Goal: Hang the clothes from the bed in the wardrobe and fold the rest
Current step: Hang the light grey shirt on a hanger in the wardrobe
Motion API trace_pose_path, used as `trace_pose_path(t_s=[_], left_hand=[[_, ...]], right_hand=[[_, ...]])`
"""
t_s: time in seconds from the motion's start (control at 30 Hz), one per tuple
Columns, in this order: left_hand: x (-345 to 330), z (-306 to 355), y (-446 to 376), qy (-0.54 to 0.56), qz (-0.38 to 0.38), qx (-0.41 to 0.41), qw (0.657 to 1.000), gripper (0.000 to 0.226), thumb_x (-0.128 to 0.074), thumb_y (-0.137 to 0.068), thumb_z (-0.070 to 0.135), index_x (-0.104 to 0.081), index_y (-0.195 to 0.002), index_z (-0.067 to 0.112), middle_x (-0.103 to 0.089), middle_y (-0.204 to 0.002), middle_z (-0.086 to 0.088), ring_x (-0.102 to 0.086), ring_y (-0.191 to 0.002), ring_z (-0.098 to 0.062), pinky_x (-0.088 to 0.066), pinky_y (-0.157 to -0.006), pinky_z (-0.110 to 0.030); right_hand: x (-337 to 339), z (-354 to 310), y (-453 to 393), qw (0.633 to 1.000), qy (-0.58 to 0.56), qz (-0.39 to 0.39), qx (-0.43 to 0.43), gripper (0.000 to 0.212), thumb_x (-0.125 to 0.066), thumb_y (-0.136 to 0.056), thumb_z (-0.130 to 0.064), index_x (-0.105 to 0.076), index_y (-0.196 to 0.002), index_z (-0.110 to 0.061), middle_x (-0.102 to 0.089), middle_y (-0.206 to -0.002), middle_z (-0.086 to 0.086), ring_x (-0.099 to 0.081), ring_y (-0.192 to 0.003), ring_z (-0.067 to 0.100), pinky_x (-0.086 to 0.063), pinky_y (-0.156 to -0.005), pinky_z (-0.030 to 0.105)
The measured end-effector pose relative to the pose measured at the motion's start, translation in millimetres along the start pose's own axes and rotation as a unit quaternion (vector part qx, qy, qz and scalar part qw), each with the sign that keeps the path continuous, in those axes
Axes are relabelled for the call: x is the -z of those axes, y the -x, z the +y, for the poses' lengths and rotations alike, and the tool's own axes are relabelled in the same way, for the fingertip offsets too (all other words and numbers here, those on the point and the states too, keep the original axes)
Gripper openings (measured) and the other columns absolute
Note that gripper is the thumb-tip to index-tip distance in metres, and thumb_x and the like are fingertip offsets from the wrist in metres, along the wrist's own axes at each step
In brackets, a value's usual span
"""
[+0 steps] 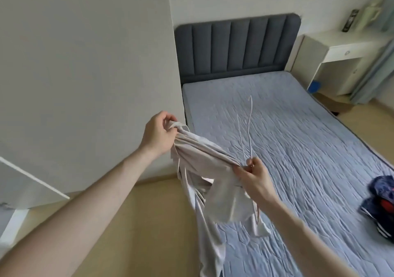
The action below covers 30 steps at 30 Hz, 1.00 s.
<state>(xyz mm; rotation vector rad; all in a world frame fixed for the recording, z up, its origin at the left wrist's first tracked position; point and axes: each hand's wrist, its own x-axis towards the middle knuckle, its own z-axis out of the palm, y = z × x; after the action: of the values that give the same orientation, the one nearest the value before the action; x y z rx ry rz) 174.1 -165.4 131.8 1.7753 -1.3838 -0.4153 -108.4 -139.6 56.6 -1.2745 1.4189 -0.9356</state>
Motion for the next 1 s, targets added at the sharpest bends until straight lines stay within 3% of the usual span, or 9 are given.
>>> trace_pose_path(t_s=[0.17, 0.3, 0.37, 0.5, 0.6, 0.73, 0.83, 0.93, 1.0], left_hand=[[30, -24, 5, -0.149, -0.072, 0.045, 0.985, 0.026, -0.049, -0.095, 0.010, -0.071, -0.106, 0.018, -0.074, -0.107, -0.007, -0.072, -0.088, -0.035, -0.061, -0.081, -0.041], [64, -26, -1, -0.245, -0.124, 0.047, 0.960, 0.031, -0.043, -0.092, 0.007, -0.062, -0.068, 0.014, -0.078, -0.082, -0.014, -0.074, -0.078, -0.033, -0.061, -0.077, -0.037], [78, -29, -10, -0.190, -0.113, 0.082, 0.972, 0.029, -0.045, -0.092, 0.009, -0.068, -0.075, 0.007, -0.077, -0.082, -0.015, -0.074, -0.080, -0.033, -0.062, -0.078, -0.040], [105, -40, -13, 0.157, -0.096, 0.158, 0.970, 0.026, -0.056, -0.096, 0.012, -0.067, -0.120, 0.013, -0.065, -0.120, -0.006, -0.066, -0.109, -0.030, -0.058, -0.094, -0.042], [97, -70, 32, 0.147, -0.172, 0.155, 0.962, 0.059, -0.064, -0.090, 0.002, -0.047, -0.146, 0.009, -0.055, -0.135, -0.007, -0.059, -0.116, -0.028, -0.051, -0.098, -0.041], [54, -108, 120, 0.004, -0.309, 0.124, 0.943, 0.052, -0.075, -0.073, 0.023, -0.051, -0.119, 0.025, -0.067, -0.115, 0.001, -0.065, -0.105, -0.020, -0.050, -0.084, -0.013], [28, -102, 156, 0.075, -0.225, 0.109, 0.965, 0.049, -0.078, -0.068, 0.031, -0.051, -0.106, 0.047, -0.064, -0.100, 0.022, -0.067, -0.101, -0.010, -0.045, -0.071, -0.001], [21, -92, 171, 0.120, -0.142, 0.115, 0.976, 0.055, -0.085, -0.064, 0.040, -0.050, -0.106, 0.041, -0.060, -0.107, 0.013, -0.066, -0.098, -0.012, -0.058, -0.085, -0.032], [32, -81, 175, 0.186, -0.064, 0.104, 0.975, 0.060, -0.089, -0.063, 0.040, -0.044, -0.103, 0.033, -0.056, -0.109, 0.005, -0.065, -0.095, -0.014, -0.059, -0.084, -0.041]], right_hand=[[9, -59, -4, 0.993, 0.048, -0.029, 0.102, 0.034, -0.067, -0.098, -0.013, -0.041, -0.076, -0.019, -0.038, -0.058, -0.009, -0.033, -0.047, 0.005, -0.031, -0.043, 0.017], [-10, -107, 6, 0.986, 0.066, -0.053, 0.145, 0.039, -0.061, -0.102, -0.014, -0.037, -0.072, -0.021, -0.037, -0.051, -0.013, -0.034, -0.050, 0.010, -0.030, -0.047, 0.026], [-22, -128, 10, 0.981, 0.079, -0.045, 0.169, 0.041, -0.060, -0.103, -0.016, -0.035, -0.071, -0.022, -0.035, -0.057, -0.009, -0.032, -0.056, 0.014, -0.029, -0.053, 0.032], [-49, -160, 28, 0.982, -0.028, -0.044, 0.180, 0.043, -0.058, -0.104, -0.017, -0.033, -0.069, -0.026, -0.033, -0.063, -0.011, -0.028, -0.058, 0.008, -0.026, -0.053, 0.027], [-69, -185, 38, 0.975, -0.071, -0.038, 0.205, 0.041, -0.059, -0.101, -0.021, -0.034, -0.069, -0.028, -0.036, -0.062, -0.016, -0.032, -0.058, 0.004, -0.030, -0.052, 0.019], [-107, -211, 44, 0.976, -0.046, -0.049, 0.207, 0.039, -0.059, -0.101, -0.024, -0.035, -0.070, -0.028, -0.036, -0.063, -0.014, -0.031, -0.058, 0.006, -0.030, -0.053, 0.023], [-127, -224, 46, 0.982, -0.036, -0.034, 0.182, 0.041, -0.058, -0.102, -0.025, -0.034, -0.069, -0.026, -0.036, -0.059, -0.014, -0.032, -0.055, 0.007, -0.031, -0.053, 0.024], [-134, -229, 49, 0.988, -0.020, -0.038, 0.151, 0.039, -0.057, -0.103, -0.025, -0.036, -0.071, -0.024, -0.038, -0.058, -0.009, -0.037, -0.054, 0.010, -0.036, -0.052, 0.028], [-136, -226, 54, 0.989, 0.007, -0.050, 0.137, 0.036, -0.057, -0.104, -0.024, -0.038, -0.073, -0.022, -0.039, -0.060, -0.004, -0.039, -0.057, 0.014, -0.043, -0.056, 0.034]])
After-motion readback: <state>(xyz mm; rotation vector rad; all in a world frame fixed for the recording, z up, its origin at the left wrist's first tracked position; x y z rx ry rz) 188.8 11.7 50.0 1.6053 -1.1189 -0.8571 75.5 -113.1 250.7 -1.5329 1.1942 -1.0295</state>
